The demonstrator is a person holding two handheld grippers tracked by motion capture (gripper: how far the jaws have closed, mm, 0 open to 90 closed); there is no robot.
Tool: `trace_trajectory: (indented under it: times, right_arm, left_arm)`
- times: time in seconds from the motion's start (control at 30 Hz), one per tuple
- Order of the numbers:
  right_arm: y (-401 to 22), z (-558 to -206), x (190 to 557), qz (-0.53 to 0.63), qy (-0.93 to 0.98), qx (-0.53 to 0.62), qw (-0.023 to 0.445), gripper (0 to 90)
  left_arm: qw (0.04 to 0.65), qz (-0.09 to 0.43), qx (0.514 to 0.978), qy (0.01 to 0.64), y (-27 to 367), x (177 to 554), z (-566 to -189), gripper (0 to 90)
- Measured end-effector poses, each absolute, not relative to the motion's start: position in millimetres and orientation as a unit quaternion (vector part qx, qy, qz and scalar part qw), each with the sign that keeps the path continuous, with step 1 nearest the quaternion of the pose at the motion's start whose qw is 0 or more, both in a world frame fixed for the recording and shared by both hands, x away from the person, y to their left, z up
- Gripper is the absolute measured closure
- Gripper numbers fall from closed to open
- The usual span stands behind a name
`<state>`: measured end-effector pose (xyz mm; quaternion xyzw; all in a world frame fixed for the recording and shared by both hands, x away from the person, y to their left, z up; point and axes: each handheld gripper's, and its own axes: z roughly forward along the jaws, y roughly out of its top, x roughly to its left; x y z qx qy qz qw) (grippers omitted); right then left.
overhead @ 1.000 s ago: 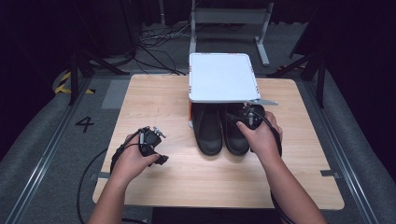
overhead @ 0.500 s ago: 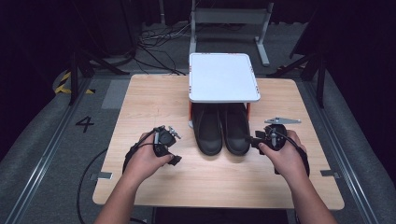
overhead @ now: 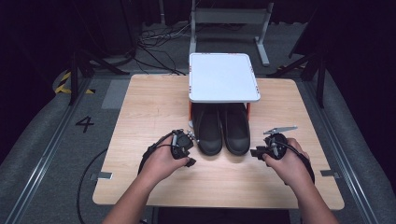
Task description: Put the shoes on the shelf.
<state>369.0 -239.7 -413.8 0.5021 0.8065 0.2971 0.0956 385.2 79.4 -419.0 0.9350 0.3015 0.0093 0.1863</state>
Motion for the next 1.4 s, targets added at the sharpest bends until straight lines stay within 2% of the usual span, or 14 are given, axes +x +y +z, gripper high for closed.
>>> trace_trajectory:
  times: [0.23,0.33,0.63,1.0,1.4]
  right_arm:
    - [-233.1,-423.0,370.6,0.268,0.827,0.491,0.059,81.9]
    - [-228.9,-426.3,371.5,0.262,0.832,0.486,0.052,84.1]
    - [-216.5,-433.2,376.4,0.244,0.848,0.469,0.041,86.9]
    - [-209.7,-434.9,377.3,0.239,0.852,0.465,0.034,86.7]
    - [-204.2,-438.2,393.6,0.243,0.844,0.477,0.026,87.1]
  left_arm:
    - [0.186,-0.003,0.937,0.297,60.7,385.2,-425.9,75.0]
    - [0.183,-0.009,0.938,0.295,54.7,386.0,-429.8,79.2]
    - [0.187,-0.022,0.94,0.286,31.8,391.9,-436.5,81.4]
    - [0.165,-0.029,0.945,0.28,17.2,387.6,-443.1,79.3]
    - [0.172,0.002,0.936,0.307,13.3,400.1,-444.9,78.8]
